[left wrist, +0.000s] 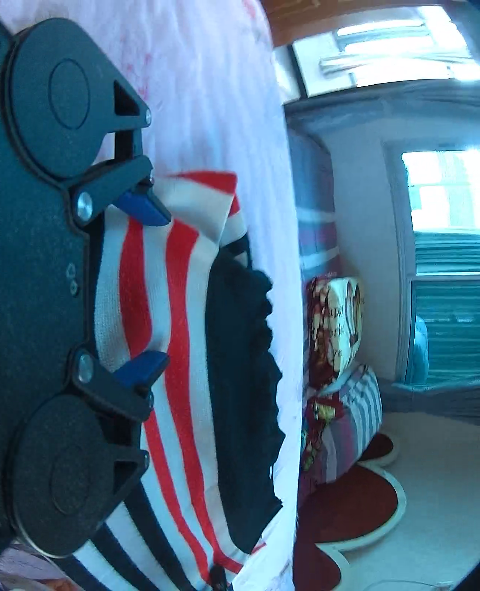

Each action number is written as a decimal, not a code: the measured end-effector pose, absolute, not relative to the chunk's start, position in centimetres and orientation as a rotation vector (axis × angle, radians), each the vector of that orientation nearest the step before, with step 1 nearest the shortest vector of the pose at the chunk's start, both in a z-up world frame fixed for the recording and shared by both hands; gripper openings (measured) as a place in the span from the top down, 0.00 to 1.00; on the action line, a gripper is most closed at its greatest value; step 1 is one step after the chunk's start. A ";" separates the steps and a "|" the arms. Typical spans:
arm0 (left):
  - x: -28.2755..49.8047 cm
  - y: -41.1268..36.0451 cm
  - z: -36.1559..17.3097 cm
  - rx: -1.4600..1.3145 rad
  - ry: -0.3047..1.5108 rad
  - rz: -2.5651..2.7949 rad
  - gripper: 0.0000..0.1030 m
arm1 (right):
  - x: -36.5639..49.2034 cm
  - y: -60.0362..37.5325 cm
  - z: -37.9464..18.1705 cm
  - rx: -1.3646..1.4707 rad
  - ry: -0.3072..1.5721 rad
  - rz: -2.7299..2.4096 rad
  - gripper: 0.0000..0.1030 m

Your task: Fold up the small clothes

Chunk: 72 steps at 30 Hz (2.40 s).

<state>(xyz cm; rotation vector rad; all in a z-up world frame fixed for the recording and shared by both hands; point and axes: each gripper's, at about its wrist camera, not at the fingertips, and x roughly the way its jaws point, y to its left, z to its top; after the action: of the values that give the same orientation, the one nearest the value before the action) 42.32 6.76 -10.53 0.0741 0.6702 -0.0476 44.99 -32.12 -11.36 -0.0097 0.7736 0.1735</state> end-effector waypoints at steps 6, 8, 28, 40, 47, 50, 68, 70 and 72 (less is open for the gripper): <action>40.1 -2.0 -8.8 0.113 0.603 -0.184 0.35 | 39.6 -24.5 -8.5 -0.042 0.678 0.410 0.42; 39.7 -4.3 -9.9 0.131 0.633 -0.215 0.41 | 38.3 -21.8 -9.5 -0.099 0.710 0.478 0.45; 34.7 10.8 -9.9 -0.133 0.718 0.006 0.56 | 36.2 -36.7 -9.8 0.233 0.830 0.283 0.70; 32.8 12.2 -11.6 -0.220 0.700 -0.014 0.88 | 34.5 -36.3 -11.2 0.157 0.850 0.273 0.91; 30.0 10.7 -8.4 -0.047 0.563 0.094 0.36 | 32.7 -35.6 -8.6 0.141 0.708 0.196 0.69; 31.2 6.1 -8.5 0.031 0.565 -0.046 0.34 | 33.1 -32.2 -8.8 0.148 0.710 0.298 0.69; 43.1 3.2 -11.4 0.118 0.695 -0.065 0.26 | 42.4 -29.3 -11.2 0.010 0.720 0.263 0.73; 42.9 6.4 -11.9 0.012 0.688 -0.078 0.20 | 42.7 -31.9 -11.5 0.064 0.717 0.201 0.99; 42.4 6.9 -11.6 0.053 0.690 -0.095 0.22 | 43.0 -33.2 -11.2 0.089 0.741 0.219 1.00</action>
<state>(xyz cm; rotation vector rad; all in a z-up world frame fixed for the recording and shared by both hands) 42.38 6.90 -11.63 0.0532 0.6898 -0.0950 42.97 -33.19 -11.24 0.0895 0.7406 0.2186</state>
